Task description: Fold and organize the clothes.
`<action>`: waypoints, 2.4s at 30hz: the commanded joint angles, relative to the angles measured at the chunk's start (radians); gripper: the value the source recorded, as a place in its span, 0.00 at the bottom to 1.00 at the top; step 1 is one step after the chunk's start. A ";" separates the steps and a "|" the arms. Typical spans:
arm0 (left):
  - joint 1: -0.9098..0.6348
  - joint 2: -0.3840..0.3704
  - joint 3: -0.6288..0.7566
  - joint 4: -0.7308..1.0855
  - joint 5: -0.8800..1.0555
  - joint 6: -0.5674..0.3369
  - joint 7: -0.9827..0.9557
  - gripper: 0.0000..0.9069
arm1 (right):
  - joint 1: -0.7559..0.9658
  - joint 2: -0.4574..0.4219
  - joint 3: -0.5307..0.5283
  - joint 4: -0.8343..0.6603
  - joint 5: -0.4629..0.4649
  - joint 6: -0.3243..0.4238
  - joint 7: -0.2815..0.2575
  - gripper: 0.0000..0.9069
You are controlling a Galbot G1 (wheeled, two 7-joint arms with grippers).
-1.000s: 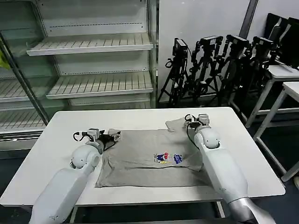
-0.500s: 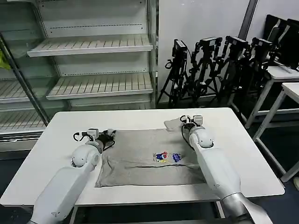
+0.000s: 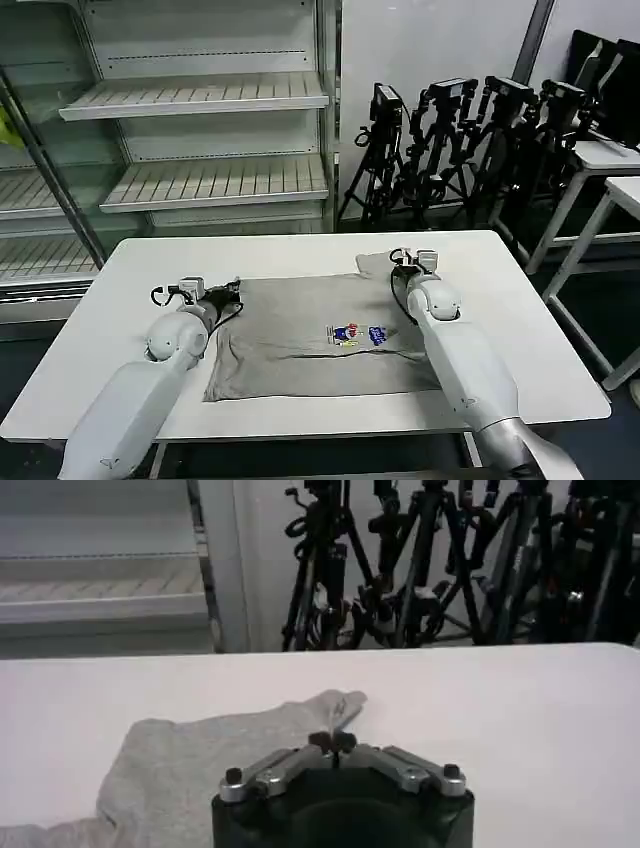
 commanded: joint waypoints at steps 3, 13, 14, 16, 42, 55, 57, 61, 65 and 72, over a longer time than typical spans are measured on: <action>0.075 0.043 -0.068 -0.185 -0.073 -0.009 0.001 0.03 | -0.091 -0.041 0.033 0.257 0.022 0.104 0.006 0.00; 0.221 0.106 -0.142 -0.375 -0.112 -0.003 -0.002 0.03 | -0.285 -0.128 0.086 0.553 0.024 0.092 0.010 0.00; 0.243 0.111 -0.148 -0.418 -0.111 -0.003 -0.002 0.03 | -0.307 -0.137 0.092 0.578 0.022 0.090 0.010 0.00; 0.281 0.124 -0.159 -0.453 -0.111 -0.003 -0.001 0.03 | -0.358 -0.154 0.107 0.632 0.012 0.088 0.009 0.00; 0.539 0.156 -0.215 -0.523 0.069 -0.004 0.043 0.56 | -0.811 -0.136 0.252 0.828 -0.098 0.047 -0.006 0.49; 0.659 0.106 -0.314 -0.679 0.063 -0.008 -0.012 1.00 | -0.923 -0.134 0.338 0.986 -0.114 0.056 0.024 1.00; 0.693 0.082 -0.346 -0.718 0.048 -0.020 -0.044 1.00 | -0.963 -0.132 0.369 1.024 -0.114 0.062 0.023 1.00; 0.759 0.011 -0.374 -0.752 0.041 -0.063 -0.088 1.00 | -1.062 -0.124 0.414 1.109 -0.116 0.082 0.019 1.00; 0.775 -0.049 -0.352 -0.716 0.063 -0.105 -0.112 1.00 | -1.115 -0.128 0.434 1.140 -0.122 0.092 0.017 1.00; 0.714 -0.153 -0.303 -0.623 0.060 -0.114 -0.130 1.00 | -1.155 -0.120 0.444 1.187 -0.130 0.090 0.020 1.00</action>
